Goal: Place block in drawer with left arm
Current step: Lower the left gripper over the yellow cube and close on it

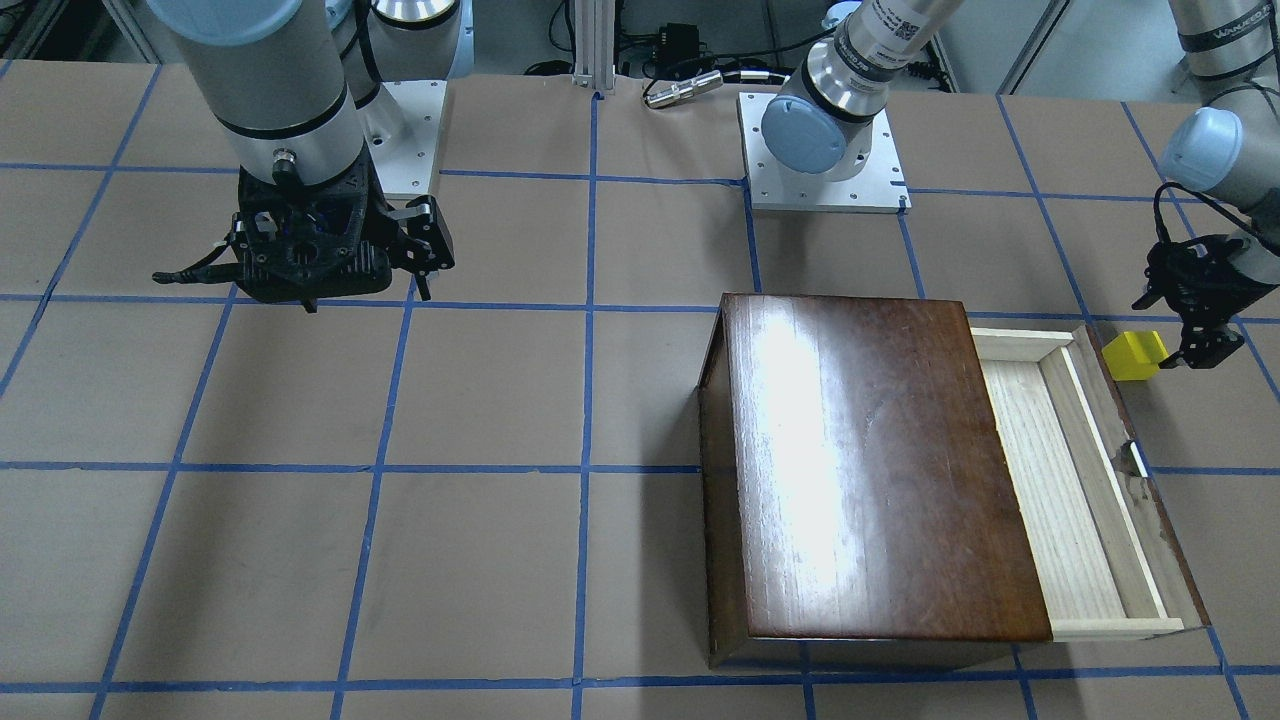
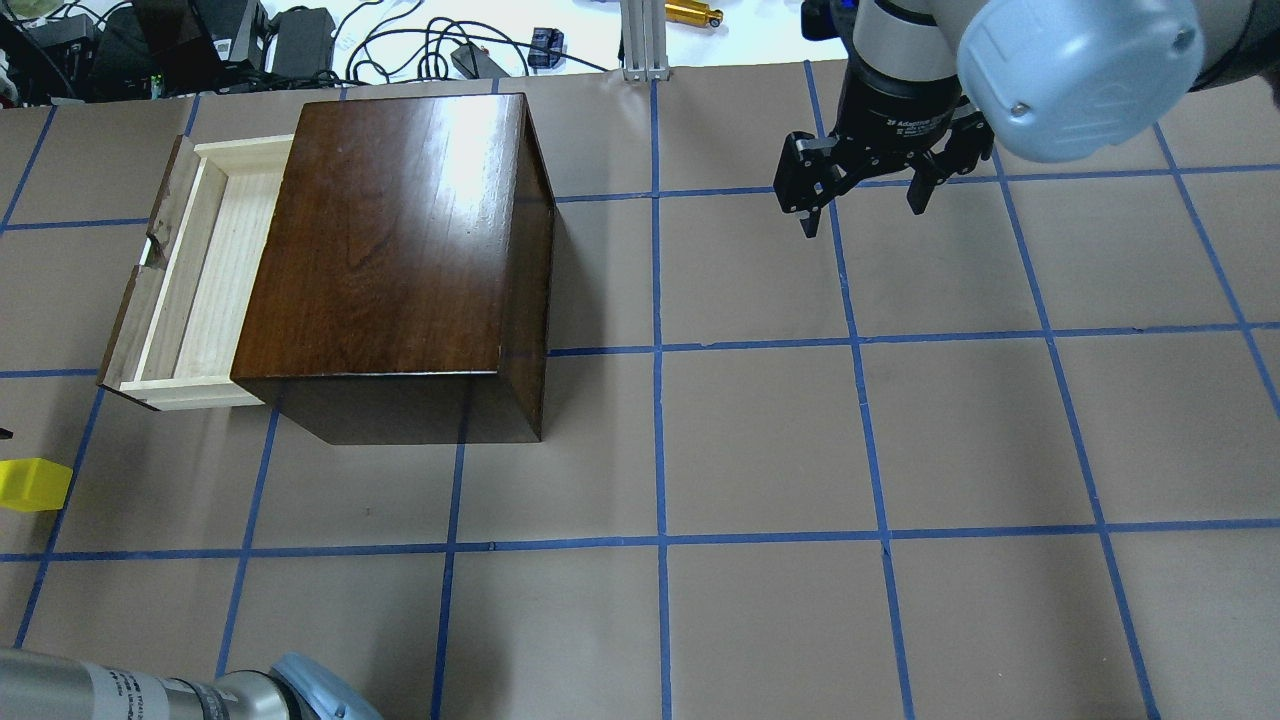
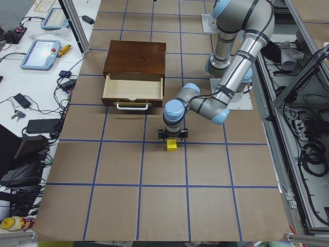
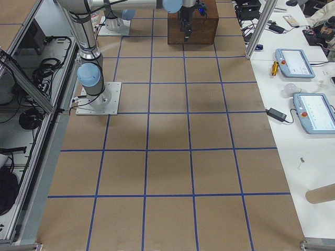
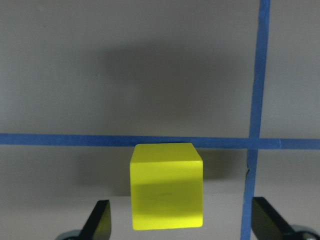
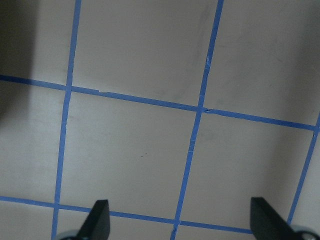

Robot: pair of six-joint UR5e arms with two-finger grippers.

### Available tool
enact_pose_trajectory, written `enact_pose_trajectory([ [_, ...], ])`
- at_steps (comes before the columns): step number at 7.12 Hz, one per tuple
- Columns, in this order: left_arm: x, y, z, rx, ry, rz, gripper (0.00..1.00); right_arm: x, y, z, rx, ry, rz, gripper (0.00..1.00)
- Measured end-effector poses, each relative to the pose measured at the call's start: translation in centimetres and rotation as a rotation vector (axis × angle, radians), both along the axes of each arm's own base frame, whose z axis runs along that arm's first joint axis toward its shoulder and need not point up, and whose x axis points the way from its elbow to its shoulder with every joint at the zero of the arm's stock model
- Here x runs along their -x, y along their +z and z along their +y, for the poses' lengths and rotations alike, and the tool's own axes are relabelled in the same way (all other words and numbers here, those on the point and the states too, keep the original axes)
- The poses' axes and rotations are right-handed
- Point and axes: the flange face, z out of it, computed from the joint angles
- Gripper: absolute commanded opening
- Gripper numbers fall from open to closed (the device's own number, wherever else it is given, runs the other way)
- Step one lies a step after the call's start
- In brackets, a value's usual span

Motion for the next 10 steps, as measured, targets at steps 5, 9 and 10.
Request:
enact_pose_trajectory([
  [5,-0.4,-3.2,0.7,-0.002,0.002,0.02,1.0,0.0,0.0,0.0,0.0,0.001,0.0,1.0],
  [9,-0.6,-4.6,0.6,-0.006,0.005,0.032,0.95,0.0,0.0,0.0,0.0,0.001,0.0,1.0],
  [10,-0.6,-4.7,0.6,-0.006,0.004,0.034,0.72,0.0,0.0,0.0,0.0,0.001,0.0,1.0],
])
